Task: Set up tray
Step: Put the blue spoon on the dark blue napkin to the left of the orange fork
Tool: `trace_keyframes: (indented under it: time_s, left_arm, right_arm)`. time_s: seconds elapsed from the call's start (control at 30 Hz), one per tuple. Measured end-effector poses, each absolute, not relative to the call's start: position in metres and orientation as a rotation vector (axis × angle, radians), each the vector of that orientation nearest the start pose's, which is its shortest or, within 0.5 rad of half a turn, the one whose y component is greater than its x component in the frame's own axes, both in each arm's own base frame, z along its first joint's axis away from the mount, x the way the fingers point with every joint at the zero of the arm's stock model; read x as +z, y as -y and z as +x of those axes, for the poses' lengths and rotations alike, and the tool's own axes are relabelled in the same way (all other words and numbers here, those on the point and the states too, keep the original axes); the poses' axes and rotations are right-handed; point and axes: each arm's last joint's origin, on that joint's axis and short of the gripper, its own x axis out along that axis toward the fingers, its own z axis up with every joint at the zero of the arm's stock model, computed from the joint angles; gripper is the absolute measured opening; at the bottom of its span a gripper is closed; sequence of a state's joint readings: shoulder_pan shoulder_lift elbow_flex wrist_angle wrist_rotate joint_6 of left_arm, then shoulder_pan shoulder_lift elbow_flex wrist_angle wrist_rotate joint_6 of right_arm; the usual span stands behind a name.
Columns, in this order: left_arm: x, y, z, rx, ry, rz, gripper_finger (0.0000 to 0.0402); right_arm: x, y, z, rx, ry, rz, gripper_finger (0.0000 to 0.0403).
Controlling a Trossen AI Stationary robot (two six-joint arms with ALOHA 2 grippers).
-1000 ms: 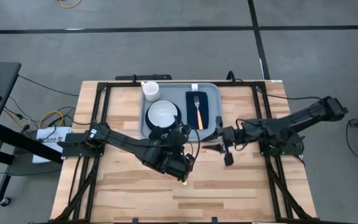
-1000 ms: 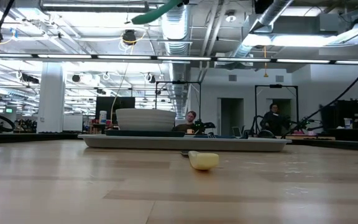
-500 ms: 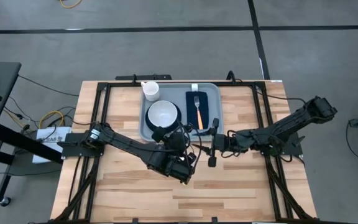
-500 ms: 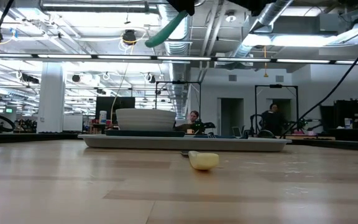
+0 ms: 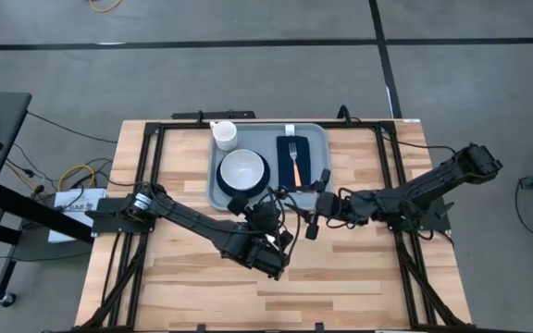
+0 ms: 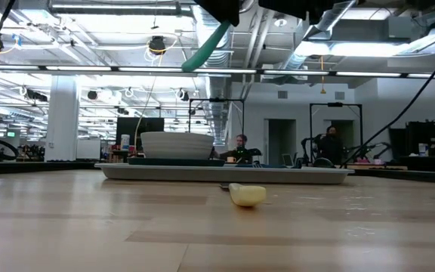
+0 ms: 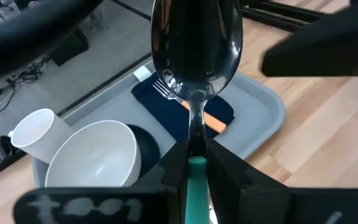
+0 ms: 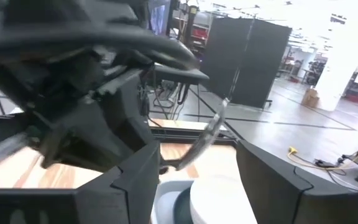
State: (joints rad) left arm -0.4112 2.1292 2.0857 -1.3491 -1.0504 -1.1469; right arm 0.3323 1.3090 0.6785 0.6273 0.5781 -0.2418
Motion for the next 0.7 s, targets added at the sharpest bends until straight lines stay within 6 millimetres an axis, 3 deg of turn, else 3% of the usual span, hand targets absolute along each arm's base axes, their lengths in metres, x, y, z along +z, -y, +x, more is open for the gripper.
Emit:
trace_keyframes:
  time_s: [0.43,0.7]
  left_arm:
    - [0.2963,0.1459,0.3977,0.973,-0.560,-0.082,0.0029]
    - [0.2962,0.1456,0.3977,0.971,-0.566,-0.076,0.0030]
  right_arm:
    - [0.2628,-0.0679,0.2698,-0.222,-0.020,-0.208,0.0149]
    - [0.2629,-0.0680,0.2698,-0.219,-0.019,-0.206,0.0054]
